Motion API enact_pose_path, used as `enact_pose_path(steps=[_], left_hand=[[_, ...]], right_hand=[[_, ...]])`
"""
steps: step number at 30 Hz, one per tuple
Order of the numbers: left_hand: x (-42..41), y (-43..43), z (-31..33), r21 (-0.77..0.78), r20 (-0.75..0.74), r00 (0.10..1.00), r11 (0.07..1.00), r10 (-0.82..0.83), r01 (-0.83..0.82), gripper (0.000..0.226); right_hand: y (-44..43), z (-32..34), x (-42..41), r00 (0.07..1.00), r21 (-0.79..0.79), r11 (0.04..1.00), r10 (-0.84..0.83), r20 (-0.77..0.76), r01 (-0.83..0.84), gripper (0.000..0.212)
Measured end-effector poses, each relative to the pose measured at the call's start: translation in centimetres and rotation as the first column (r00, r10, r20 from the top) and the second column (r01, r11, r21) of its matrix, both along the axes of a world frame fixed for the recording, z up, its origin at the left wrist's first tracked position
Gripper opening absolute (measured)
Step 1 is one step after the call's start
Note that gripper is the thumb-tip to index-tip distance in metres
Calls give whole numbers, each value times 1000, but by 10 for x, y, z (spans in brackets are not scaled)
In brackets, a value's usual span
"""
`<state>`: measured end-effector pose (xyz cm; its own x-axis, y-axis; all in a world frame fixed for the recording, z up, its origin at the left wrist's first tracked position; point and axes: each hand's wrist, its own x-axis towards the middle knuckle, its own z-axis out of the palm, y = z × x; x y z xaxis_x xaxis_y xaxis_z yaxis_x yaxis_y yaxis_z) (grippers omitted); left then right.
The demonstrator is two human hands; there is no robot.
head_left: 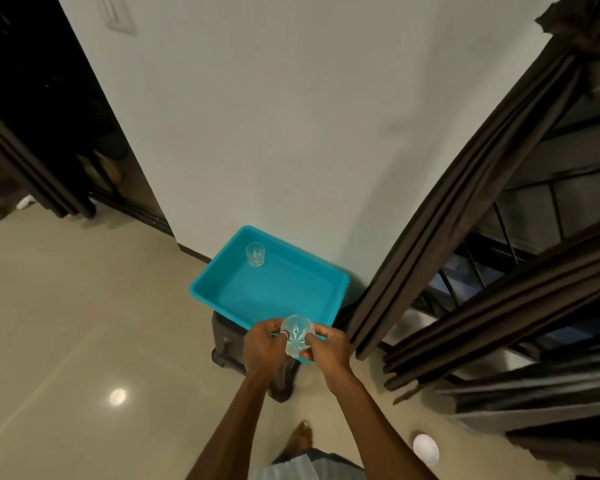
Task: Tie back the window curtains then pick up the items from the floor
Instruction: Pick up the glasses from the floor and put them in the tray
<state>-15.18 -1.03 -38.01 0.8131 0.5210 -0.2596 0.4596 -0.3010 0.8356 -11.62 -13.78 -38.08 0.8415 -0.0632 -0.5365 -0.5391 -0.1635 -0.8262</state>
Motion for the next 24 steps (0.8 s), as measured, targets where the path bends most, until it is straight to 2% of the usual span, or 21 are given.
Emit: enact_pose_path(steps=[5,10,17,24], left_hand=[[40,17,-4,76,-57,998,997,15,-10,18],[63,11,-1,175,-124,992,984,-19,41,24],[98,21,-12,119,-168,978,983,-121,143,19],[137,45,-13,49,-127,945,949,-302,310,13]], right_hand=[[16,-4,42,995,-29,995,99,0,-99,28],[11,-10,60,997,-11,997,74,-27,-75,30],[17,-7,84,999,-73,997,9,-40,-11,32],[41,-9,112,996,-142,988,-74,-47,66,34]])
